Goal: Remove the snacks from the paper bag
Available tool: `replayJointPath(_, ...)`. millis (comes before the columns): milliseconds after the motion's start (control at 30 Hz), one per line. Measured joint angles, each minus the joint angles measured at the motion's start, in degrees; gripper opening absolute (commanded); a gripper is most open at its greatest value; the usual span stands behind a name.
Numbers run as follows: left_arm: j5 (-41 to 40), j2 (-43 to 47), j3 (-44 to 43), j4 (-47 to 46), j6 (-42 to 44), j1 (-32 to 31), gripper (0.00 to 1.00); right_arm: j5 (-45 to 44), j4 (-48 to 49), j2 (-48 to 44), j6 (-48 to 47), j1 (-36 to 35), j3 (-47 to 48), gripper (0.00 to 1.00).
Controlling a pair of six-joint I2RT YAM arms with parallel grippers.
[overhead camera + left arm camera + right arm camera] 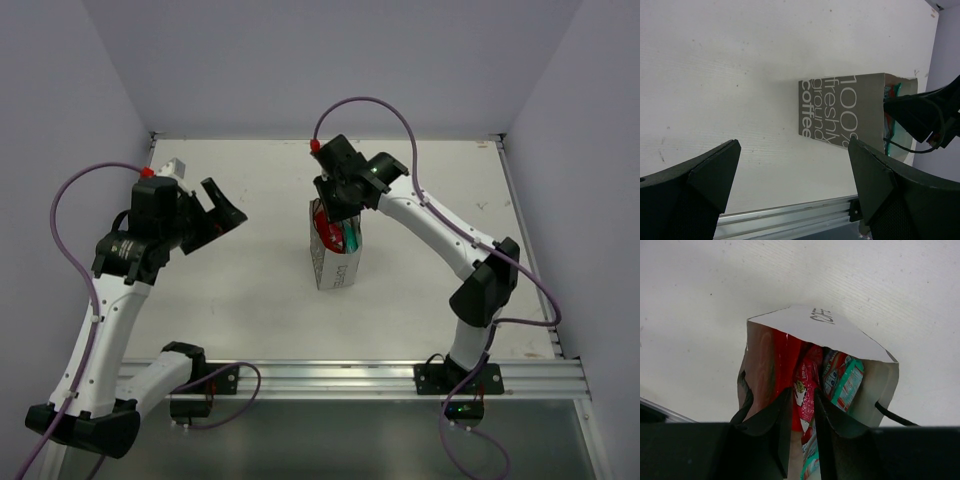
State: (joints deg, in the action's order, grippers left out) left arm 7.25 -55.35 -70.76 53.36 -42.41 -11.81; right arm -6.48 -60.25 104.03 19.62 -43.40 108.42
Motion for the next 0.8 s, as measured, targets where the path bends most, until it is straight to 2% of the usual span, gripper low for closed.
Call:
replayJointPath(267,0.0,0.2,0.3,0.0,0.0,0.0,0.98,-1.3,0.7,3.2,-0.7,0.0,0.0,0.27)
replayJointPath(800,0.7,0.2,0.4,0.0,0.0,0.0,0.99,-3.4,1.9,3.5,-1.3,0.0,-0.4,0.23)
